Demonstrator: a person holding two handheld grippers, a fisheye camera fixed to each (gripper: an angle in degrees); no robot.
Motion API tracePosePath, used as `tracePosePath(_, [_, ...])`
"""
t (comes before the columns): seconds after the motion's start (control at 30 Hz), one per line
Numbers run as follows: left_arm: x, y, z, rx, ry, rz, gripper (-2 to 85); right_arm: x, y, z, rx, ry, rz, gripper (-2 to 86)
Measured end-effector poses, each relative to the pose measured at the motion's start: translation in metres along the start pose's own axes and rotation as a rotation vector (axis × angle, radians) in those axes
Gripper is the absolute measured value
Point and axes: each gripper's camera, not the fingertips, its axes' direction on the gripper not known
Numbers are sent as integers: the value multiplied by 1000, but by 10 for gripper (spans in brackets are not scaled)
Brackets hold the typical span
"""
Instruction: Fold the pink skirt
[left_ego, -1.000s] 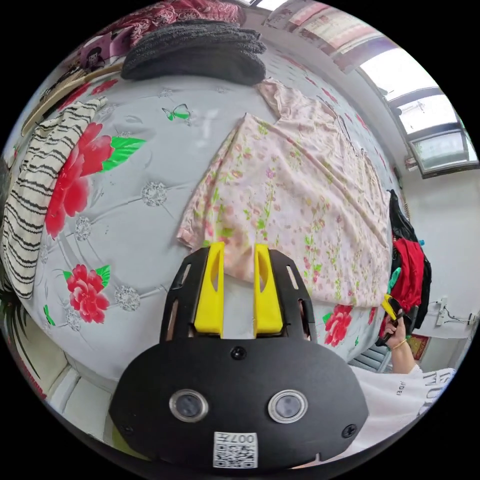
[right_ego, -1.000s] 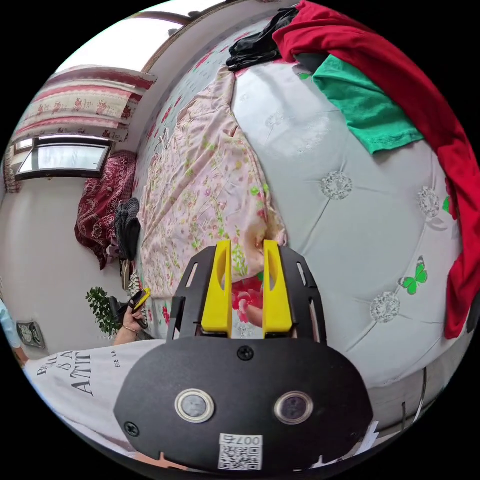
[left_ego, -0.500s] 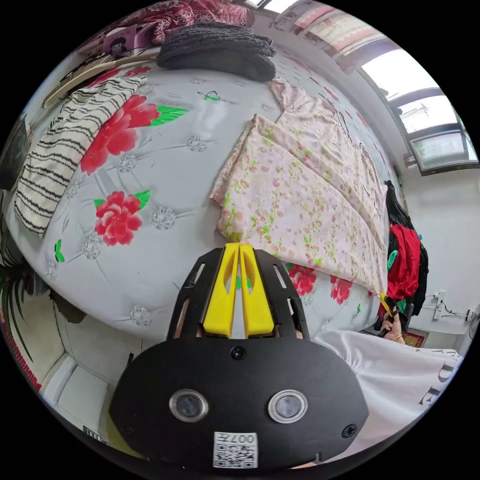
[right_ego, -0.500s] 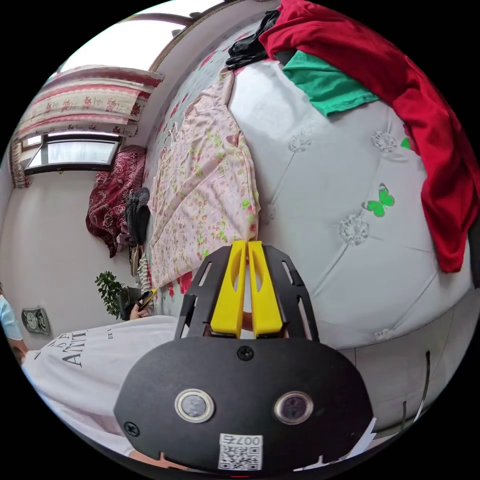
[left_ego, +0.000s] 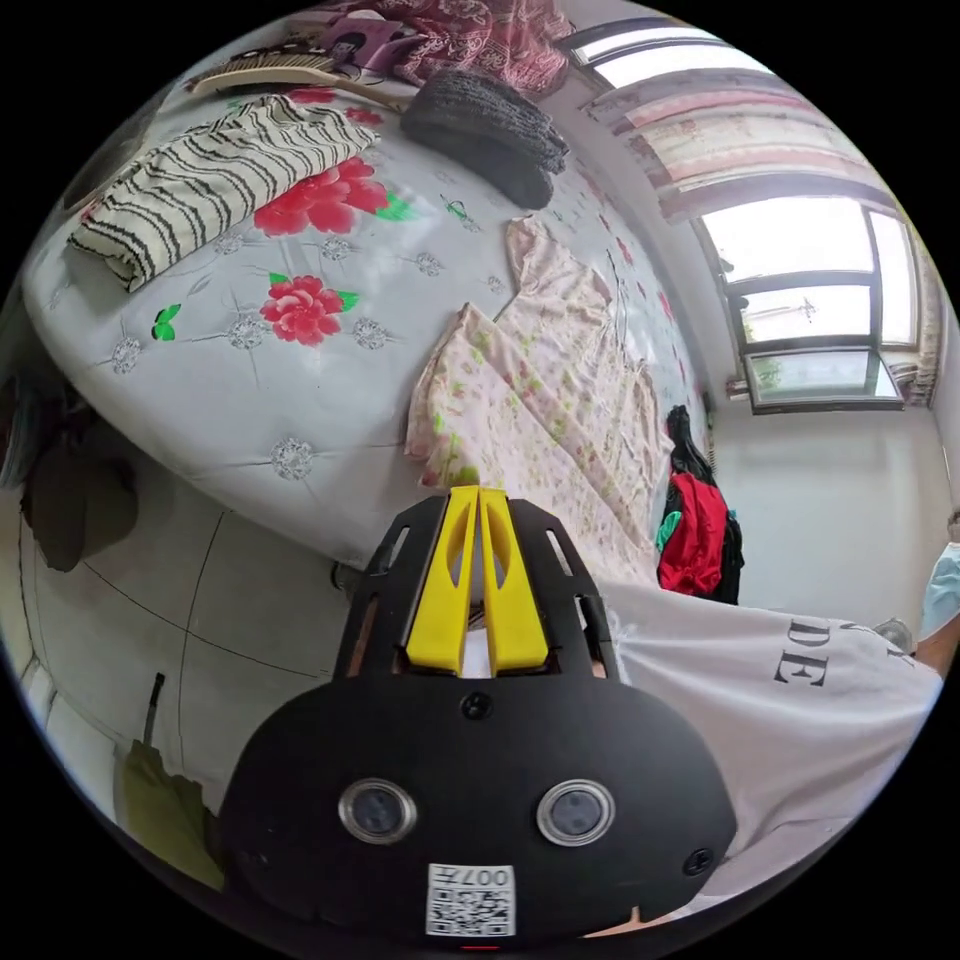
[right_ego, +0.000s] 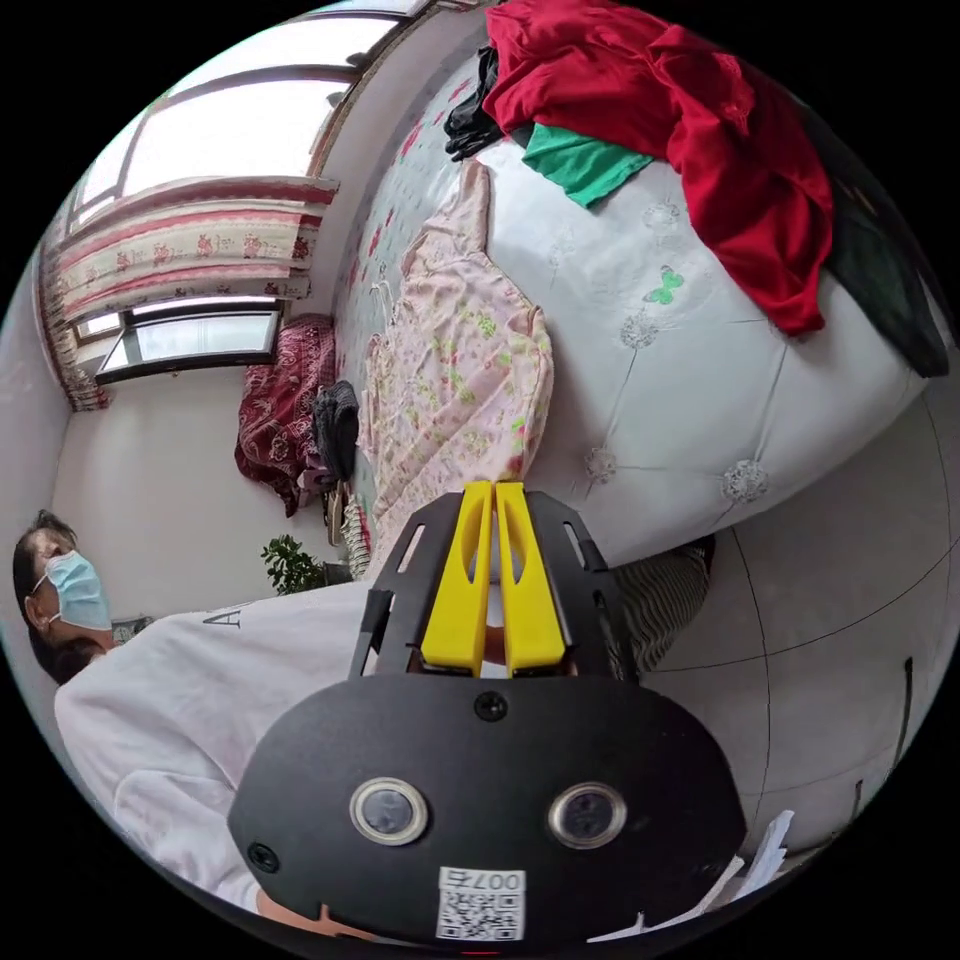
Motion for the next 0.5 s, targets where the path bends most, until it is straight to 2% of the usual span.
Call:
tracePosePath(0.13, [34, -44, -7, 23, 11, 124, -10, -26, -25, -8, 60, -124, -45, -3])
tracePosePath(0.3, [83, -158, 23, 22, -14, 276, -9, -73, -107, 14, 95, -189, -99, -2])
tracePosePath(0.5, [97, -277, 101, 51, 59, 177, 0, -124, -230, 84, 130, -38, -186, 1])
